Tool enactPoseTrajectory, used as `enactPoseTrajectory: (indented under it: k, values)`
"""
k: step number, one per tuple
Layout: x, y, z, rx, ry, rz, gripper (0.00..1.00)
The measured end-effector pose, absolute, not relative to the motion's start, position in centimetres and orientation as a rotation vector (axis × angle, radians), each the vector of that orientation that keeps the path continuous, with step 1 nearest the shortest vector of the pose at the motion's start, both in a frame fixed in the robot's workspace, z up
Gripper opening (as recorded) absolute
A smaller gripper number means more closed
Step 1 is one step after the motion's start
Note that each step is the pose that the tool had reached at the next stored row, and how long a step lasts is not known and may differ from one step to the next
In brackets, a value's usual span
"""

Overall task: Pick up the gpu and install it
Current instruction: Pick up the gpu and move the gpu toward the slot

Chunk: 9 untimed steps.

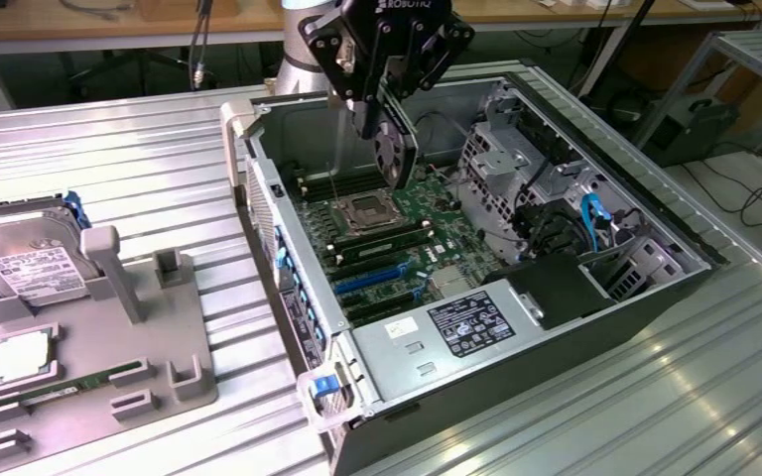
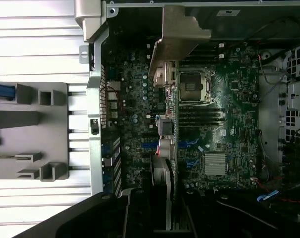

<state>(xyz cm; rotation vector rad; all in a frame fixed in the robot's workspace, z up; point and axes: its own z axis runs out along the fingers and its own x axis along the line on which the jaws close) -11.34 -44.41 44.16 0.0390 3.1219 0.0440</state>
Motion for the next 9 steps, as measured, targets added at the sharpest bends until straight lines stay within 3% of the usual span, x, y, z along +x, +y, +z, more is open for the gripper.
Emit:
enactPoseTrajectory:
  k: [9]
  values:
    - [-10.89,-43.84,44.16,0.039,3.122,0.044,0.27]
